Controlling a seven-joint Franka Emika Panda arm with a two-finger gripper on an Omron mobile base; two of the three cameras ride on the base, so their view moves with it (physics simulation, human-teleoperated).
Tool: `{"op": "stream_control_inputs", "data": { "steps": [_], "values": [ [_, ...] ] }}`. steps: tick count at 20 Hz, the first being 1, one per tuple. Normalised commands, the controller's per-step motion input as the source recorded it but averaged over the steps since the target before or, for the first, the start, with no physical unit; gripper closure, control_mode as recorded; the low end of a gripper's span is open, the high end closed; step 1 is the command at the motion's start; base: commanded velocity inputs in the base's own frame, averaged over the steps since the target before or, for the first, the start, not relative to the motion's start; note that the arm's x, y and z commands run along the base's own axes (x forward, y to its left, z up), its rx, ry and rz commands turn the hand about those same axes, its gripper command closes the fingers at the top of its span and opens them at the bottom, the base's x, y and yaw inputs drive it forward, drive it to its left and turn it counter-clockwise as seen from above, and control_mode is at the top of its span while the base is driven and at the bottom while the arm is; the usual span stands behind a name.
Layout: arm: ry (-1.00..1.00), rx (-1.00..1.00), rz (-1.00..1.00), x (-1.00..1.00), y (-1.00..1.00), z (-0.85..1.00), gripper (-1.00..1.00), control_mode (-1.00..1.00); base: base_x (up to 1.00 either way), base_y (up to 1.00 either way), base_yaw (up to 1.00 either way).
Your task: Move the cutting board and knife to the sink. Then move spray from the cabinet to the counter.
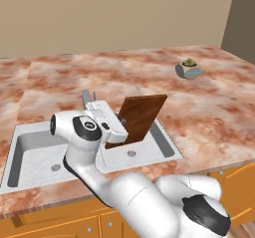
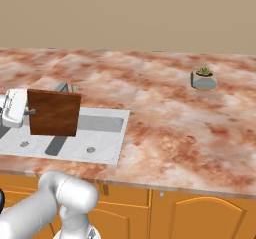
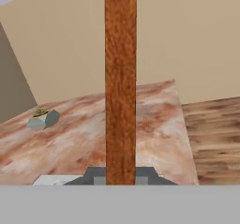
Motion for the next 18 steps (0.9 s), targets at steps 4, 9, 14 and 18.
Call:
{"op": "stream_control_inputs", "data": {
  "steps": [4,9,14,18],
  "values": [
    [0.02,-0.15,-0.03,0.88,-0.11,-0.50,1.00,-1.00,0.00,0.00,0.00],
    [0.05,-0.13,-0.09,0.91,-0.25,-0.47,1.00,-1.00,0.00,0.00,0.00],
    [0.11,-0.02,-0.09,0.87,-0.27,-0.17,1.00,-1.00,0.00,0.00,0.00],
    [0.00,0.00,-0.01,0.56,-0.10,-0.11,1.00,-1.00,0.00,0.00,0.00]
  ]
}}
